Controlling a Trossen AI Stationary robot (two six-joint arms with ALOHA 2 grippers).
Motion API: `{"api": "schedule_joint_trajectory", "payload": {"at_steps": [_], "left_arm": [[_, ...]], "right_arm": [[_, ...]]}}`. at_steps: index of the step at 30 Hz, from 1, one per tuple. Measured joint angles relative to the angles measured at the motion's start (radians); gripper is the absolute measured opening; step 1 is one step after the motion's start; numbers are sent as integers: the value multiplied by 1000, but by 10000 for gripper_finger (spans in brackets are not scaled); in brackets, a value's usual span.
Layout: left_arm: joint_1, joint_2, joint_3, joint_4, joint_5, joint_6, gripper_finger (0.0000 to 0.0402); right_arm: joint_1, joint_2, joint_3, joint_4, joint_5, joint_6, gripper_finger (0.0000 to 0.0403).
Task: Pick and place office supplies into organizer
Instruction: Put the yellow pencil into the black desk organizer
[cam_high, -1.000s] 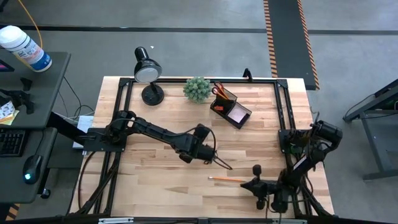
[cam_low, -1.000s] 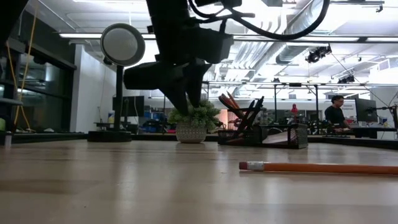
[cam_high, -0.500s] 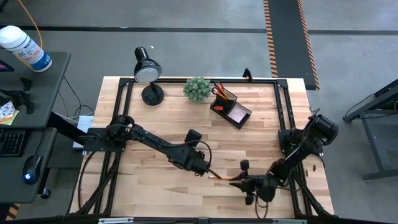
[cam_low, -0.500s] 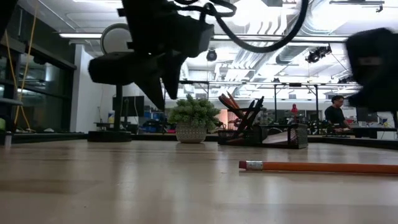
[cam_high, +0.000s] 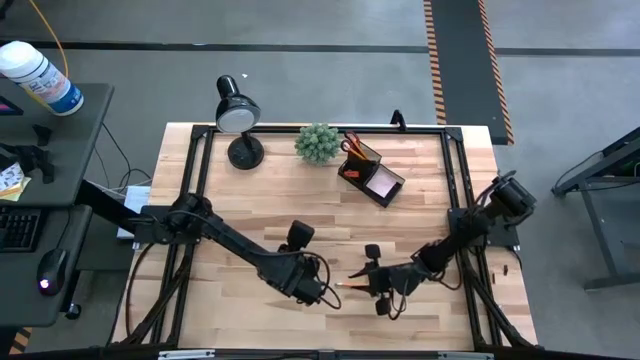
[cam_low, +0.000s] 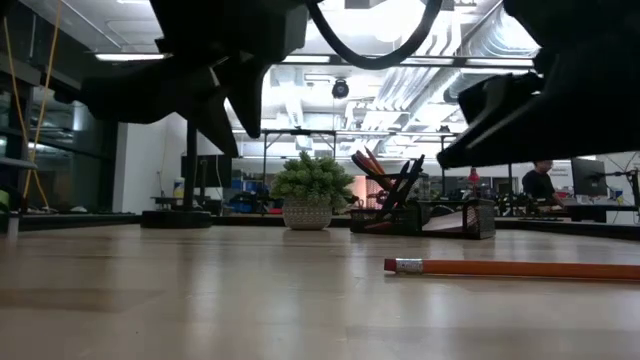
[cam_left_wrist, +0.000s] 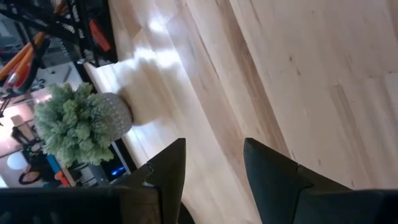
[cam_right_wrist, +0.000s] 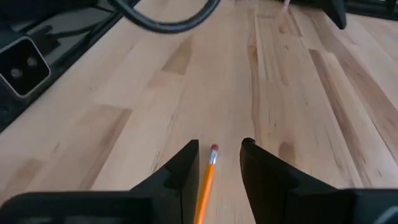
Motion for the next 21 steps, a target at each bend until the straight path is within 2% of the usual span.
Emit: {"api": "schedule_joint_trajectory", "payload": {"at_steps": [5,9,13,21], "left_arm": [[0,0,0,-6,-18,-12,150],[1,0,0,-11,-27,-19,150],[1,0,0,-13,-27,-22,150],[1,0,0,-25,-28,-23,150]], "right_arm": [[-31,22,53,-12,-42,-25,108],[-56,105,113,-31,-92,-51,108],[-72,175,159,-35,-95,-77,108],[-98,198,181,-57,-132,-51,108]]}}
